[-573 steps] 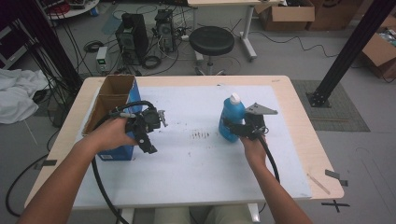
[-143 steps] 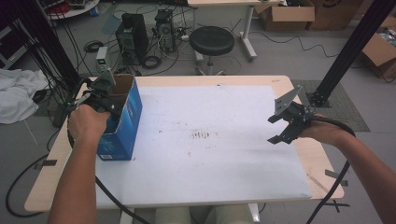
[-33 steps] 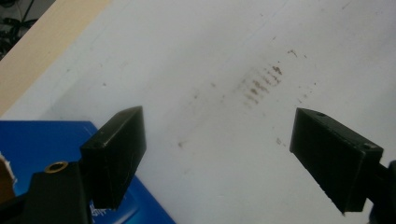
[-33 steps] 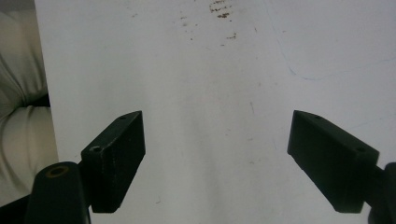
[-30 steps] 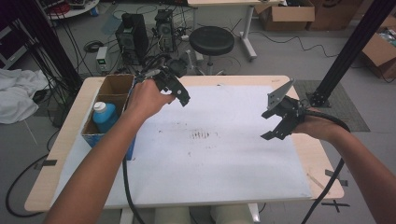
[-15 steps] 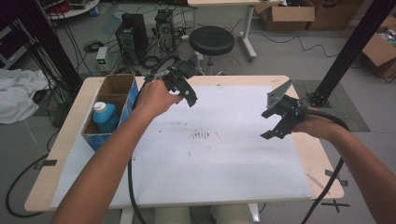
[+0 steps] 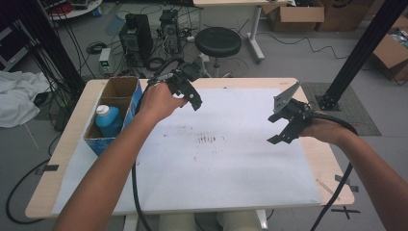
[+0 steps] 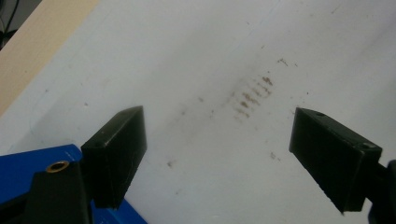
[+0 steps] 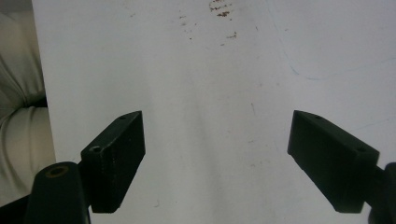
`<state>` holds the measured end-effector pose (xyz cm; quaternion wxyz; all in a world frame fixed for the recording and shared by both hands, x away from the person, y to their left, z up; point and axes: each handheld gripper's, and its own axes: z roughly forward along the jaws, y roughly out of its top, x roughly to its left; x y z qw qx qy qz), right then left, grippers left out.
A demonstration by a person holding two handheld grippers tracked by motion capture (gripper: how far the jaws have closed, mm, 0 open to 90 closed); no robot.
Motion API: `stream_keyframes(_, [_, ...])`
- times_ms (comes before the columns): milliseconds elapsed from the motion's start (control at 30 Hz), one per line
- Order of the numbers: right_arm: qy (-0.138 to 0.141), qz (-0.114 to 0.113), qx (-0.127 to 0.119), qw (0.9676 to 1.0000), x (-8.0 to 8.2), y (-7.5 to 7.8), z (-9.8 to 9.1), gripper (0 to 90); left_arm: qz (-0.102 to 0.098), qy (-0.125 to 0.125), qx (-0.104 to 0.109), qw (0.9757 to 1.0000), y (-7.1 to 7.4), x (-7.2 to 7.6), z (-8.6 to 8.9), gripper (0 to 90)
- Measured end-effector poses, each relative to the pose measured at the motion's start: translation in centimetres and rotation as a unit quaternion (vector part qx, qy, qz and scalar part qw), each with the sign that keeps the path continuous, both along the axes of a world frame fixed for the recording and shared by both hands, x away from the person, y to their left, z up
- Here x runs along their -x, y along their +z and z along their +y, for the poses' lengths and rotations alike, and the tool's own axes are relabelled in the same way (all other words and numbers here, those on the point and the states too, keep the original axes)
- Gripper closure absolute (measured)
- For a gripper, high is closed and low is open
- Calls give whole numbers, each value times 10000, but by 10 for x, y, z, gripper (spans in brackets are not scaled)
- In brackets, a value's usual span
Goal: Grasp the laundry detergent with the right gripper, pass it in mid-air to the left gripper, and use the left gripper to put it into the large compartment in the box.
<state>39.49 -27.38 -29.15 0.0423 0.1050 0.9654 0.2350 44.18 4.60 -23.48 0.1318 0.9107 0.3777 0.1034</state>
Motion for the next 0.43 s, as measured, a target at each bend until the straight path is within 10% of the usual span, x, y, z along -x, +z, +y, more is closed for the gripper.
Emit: stream_keyframes(433, [-34,12,-6,10000,1,1,0,188,-18,31,12,10000,-1,1,4,199])
